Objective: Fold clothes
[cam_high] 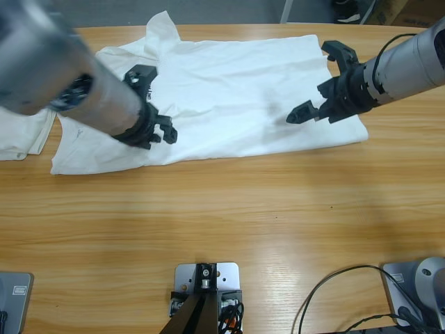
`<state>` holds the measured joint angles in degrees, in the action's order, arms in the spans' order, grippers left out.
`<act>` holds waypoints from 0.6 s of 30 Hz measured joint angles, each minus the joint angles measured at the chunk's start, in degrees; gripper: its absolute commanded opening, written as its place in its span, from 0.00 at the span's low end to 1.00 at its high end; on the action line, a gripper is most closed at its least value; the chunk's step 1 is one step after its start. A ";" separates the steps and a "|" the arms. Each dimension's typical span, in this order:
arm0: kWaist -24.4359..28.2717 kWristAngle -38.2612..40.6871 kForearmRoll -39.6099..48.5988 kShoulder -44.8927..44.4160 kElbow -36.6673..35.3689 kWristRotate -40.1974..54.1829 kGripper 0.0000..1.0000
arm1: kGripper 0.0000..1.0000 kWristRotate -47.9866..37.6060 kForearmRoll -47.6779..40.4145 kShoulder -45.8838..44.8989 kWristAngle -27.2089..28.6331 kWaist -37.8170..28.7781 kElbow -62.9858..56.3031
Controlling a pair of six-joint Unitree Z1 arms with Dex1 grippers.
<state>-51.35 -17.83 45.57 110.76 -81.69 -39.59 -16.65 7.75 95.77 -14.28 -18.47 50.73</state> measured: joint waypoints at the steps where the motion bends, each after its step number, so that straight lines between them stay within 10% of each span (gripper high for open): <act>1: -0.08 -1.84 1.03 1.43 -2.00 2.13 0.68 | 1.00 0.00 -0.03 0.00 0.00 0.00 -0.49; 18: -0.60 -15.68 15.96 18.22 -22.59 28.92 0.66 | 1.00 0.00 -3.90 1.38 0.00 -0.01 -3.18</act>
<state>-51.95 -33.51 61.53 128.99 -104.28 -10.67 -16.65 3.85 97.14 -14.28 -18.48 47.55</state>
